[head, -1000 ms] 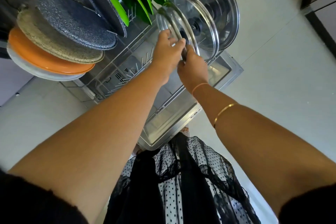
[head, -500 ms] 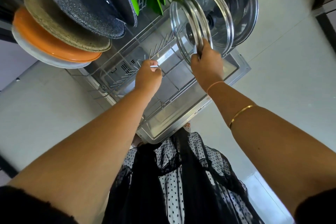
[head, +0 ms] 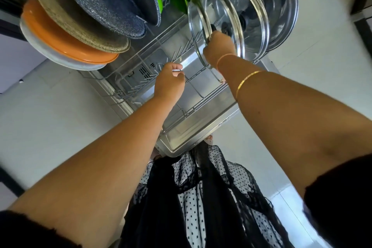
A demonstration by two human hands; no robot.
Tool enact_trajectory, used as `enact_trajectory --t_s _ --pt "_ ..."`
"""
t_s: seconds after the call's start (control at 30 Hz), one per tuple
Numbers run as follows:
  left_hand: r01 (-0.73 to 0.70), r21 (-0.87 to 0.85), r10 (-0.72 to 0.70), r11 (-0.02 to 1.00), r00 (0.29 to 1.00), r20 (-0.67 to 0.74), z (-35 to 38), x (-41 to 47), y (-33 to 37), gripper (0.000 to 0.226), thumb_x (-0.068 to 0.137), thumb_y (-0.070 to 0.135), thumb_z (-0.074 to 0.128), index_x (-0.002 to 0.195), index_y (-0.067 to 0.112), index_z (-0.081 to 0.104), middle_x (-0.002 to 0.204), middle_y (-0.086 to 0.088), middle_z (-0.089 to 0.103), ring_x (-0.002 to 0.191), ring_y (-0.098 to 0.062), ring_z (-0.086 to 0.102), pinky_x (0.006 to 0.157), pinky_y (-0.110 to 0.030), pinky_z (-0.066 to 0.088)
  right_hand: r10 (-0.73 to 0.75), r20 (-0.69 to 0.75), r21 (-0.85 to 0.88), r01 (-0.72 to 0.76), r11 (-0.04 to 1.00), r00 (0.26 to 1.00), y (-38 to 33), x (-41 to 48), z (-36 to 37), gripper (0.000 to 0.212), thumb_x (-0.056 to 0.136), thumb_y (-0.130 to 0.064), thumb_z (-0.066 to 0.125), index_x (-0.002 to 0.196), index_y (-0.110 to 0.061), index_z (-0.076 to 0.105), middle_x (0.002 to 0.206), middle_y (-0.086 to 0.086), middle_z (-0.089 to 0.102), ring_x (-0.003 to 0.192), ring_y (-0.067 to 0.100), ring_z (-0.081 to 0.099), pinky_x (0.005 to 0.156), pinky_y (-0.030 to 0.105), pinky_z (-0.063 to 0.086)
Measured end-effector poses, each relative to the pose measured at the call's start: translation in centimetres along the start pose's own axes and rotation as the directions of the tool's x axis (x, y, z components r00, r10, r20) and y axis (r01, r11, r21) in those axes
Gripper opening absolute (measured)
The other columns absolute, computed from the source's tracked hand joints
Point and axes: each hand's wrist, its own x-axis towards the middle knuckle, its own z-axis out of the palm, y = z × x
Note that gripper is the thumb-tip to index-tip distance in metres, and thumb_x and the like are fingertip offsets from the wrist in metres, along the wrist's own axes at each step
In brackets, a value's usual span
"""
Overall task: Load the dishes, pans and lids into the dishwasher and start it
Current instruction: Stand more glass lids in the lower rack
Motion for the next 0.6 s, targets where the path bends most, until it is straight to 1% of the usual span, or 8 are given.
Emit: enact_trajectory --t_s 0.13,0.27,0.33,0.43,0.5,0.53,0.57,0.6 --pt "0.000 0.014 0.000 1.000 1.000 -0.005 -0.7 0.0 -0.8 0.021 0.093 0.011 0.048 0.114 0.013 0.054 0.115 -0.006 0.062 0.087 -0.012 0.054 0.057 -0.010 0.040 0.041 0.055 0.005 -0.041 0.999 0.998 0.8 0.6 1.2 0.030 0.096 -0.010 0.045 0.125 0.001 0.050 0.119 0.016 0.060 0.108 0.027 0.058 0.090 0.030 0.047" --pt "0.013 0.001 -0.013 1.000 1.000 0.000 -1.1 0.0 -1.4 0.020 0.093 0.011 0.048 0.112 0.014 0.054 0.120 -0.007 0.060 0.092 -0.015 0.056 0.068 -0.021 0.047 0.040 0.116 0.019 -0.042 0.999 0.992 1.0 0.9 1.4 0.035 0.094 -0.013 0.047 0.126 0.001 0.051 0.126 0.019 0.055 0.117 0.032 0.052 0.096 0.035 0.042" --pt "0.014 -0.011 -0.014 1.000 1.000 0.003 -1.3 -0.1 -1.5 0.020 0.093 0.011 0.048 0.112 0.014 0.054 0.121 -0.007 0.060 0.093 -0.015 0.056 0.067 -0.020 0.048 0.043 0.119 0.042 -0.049 0.998 0.992 1.1 1.0 1.5 0.035 0.093 -0.013 0.049 0.126 0.001 0.051 0.117 0.017 0.056 0.109 0.029 0.055 0.096 0.034 0.045" --pt "0.009 -0.034 -0.009 0.999 1.000 0.002 -1.4 -0.4 -1.8 0.021 0.094 0.010 0.048 0.113 0.012 0.053 0.124 -0.008 0.059 0.093 -0.013 0.055 0.061 -0.013 0.042 0.059 0.126 0.110 -0.073 0.991 0.990 1.8 0.8 2.1 0.034 0.094 -0.018 0.051 0.124 -0.002 0.051 0.107 0.012 0.060 0.092 0.022 0.060 0.086 0.032 0.053" --pt "0.010 -0.041 -0.010 0.999 1.000 -0.006 -1.4 -0.6 -2.0 0.021 0.094 0.010 0.048 0.114 0.013 0.053 0.125 -0.006 0.058 0.092 -0.012 0.054 0.059 -0.011 0.040 0.052 0.116 0.106 -0.064 0.992 0.992 2.7 0.4 2.5 0.033 0.094 -0.027 0.052 0.116 -0.002 0.055 0.094 0.008 0.061 0.079 0.017 0.059 0.068 0.025 0.054" --pt "0.010 -0.042 -0.011 0.999 1.000 -0.009 -1.4 -0.7 -2.1 0.021 0.094 0.011 0.048 0.114 0.013 0.053 0.125 -0.006 0.059 0.092 -0.012 0.054 0.058 -0.011 0.039 0.048 0.103 0.083 -0.057 0.995 0.994 3.1 0.1 2.7 0.032 0.094 -0.031 0.053 0.109 -0.003 0.057 0.084 0.006 0.058 0.072 0.016 0.057 0.059 0.021 0.049" --pt "0.010 -0.041 -0.010 0.999 1.000 -0.010 -1.4 -0.8 -2.3 0.021 0.094 0.011 0.047 0.115 0.013 0.053 0.125 -0.005 0.059 0.092 -0.011 0.054 0.058 -0.011 0.039 0.043 0.086 0.072 -0.049 0.996 0.995 3.5 -0.3 2.9 0.033 0.093 -0.035 0.054 0.104 -0.004 0.057 0.077 0.004 0.055 0.070 0.017 0.056 0.056 0.020 0.046" --pt "0.008 -0.041 -0.008 0.999 1.000 -0.011 -1.4 -0.9 -2.4 0.022 0.095 0.011 0.048 0.116 0.013 0.052 0.124 -0.005 0.059 0.092 -0.011 0.053 0.058 -0.010 0.039 0.034 0.065 0.078 -0.039 0.996 0.997 3.8 -0.6 3.2 0.033 0.092 -0.037 0.056 0.102 -0.005 0.057 0.077 0.003 0.054 0.073 0.019 0.057 0.059 0.022 0.048"
